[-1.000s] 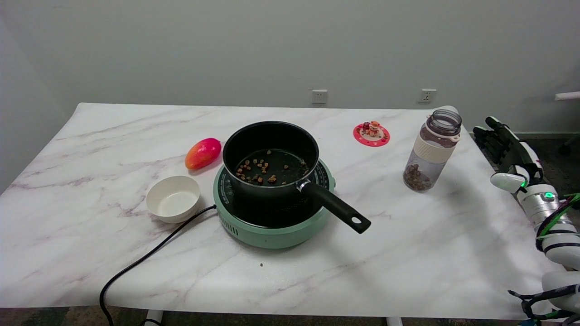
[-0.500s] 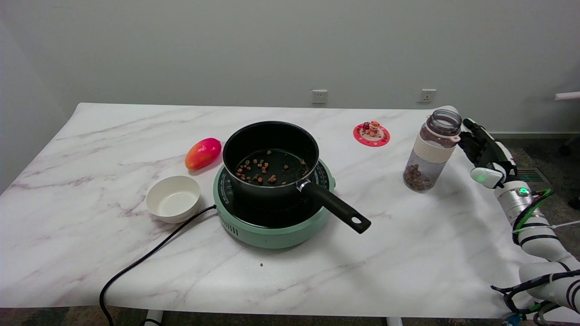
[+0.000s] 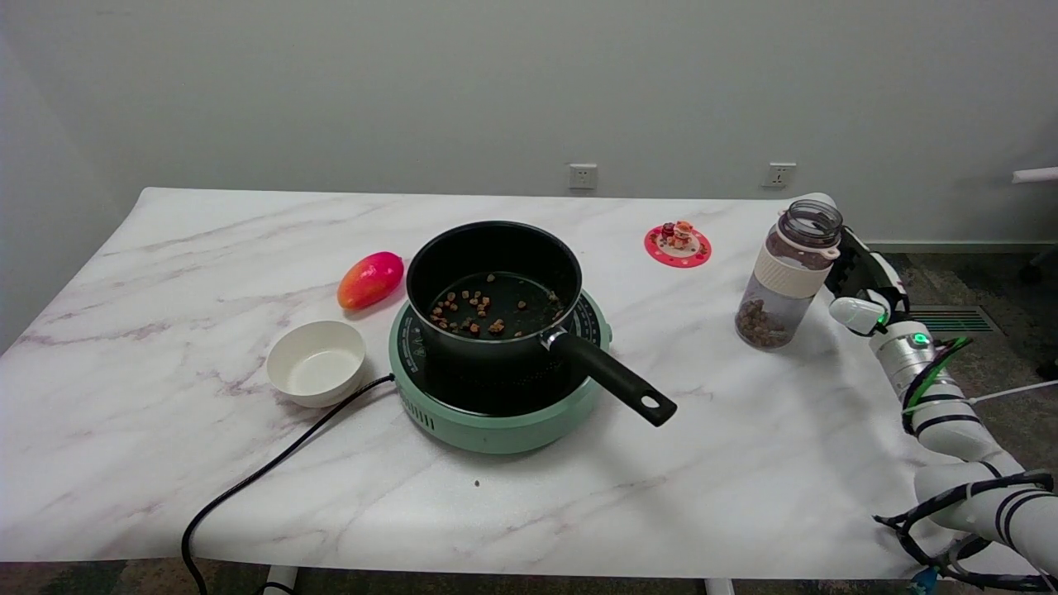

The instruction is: Pick up the bottle.

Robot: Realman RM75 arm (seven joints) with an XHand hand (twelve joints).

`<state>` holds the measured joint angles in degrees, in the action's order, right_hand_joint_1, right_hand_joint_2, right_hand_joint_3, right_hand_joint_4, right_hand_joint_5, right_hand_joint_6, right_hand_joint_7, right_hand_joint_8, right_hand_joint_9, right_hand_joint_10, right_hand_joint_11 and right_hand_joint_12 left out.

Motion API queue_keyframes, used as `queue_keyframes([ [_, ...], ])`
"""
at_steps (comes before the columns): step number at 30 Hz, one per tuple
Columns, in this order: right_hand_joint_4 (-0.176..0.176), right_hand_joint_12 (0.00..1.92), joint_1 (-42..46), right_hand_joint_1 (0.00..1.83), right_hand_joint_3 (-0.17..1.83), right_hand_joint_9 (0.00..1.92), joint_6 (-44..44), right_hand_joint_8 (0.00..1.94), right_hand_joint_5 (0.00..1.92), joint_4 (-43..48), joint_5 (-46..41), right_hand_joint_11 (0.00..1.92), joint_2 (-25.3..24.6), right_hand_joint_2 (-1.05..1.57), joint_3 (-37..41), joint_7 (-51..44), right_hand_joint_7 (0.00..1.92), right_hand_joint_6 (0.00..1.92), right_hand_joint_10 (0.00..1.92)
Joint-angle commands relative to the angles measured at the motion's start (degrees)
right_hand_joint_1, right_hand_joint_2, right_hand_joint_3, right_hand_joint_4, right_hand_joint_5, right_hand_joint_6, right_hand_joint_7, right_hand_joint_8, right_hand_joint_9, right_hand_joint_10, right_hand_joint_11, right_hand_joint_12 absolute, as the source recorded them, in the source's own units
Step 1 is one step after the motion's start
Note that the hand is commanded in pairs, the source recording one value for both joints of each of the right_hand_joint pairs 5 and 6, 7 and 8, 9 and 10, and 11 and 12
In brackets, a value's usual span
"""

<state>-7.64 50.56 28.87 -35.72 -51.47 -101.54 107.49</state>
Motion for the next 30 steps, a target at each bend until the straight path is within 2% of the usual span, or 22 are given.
queue_keyframes([
  [1,0.0,0.08,-4.56,1.23,1.28,0.26,-0.58,0.44,0.16,-1.4,0.13,0.08,-1.88,-1.05,-4.13,0.31,0.44,0.16,0.26],
  [9,0.0,0.08,-5.61,1.25,1.31,0.27,-0.66,0.46,0.17,-1.41,0.21,0.08,-2.93,-1.05,-4.56,0.31,0.46,0.17,0.27],
  [16,0.0,0.1,-5.83,1.31,1.23,0.29,-0.33,0.49,0.17,-1.56,0.21,0.1,-3.08,-1.05,-4.92,0.31,0.49,0.17,0.29],
  [19,0.0,0.07,-5.67,1.37,1.12,0.41,-0.18,0.53,0.17,-1.56,0.21,0.07,-3.08,-0.92,-4.89,0.31,0.53,0.17,0.41],
  [24,0.0,0.1,-5.35,1.44,1.07,0.68,-0.1,0.64,0.21,-1.56,0.21,0.1,-3.08,-0.72,-4.52,0.31,0.64,0.21,0.68],
  [30,0.0,0.2,-5.27,1.49,1.01,0.78,-0.1,0.72,0.29,-1.72,0.21,0.2,-3.08,-0.55,-4.36,0.31,0.72,0.29,0.78],
])
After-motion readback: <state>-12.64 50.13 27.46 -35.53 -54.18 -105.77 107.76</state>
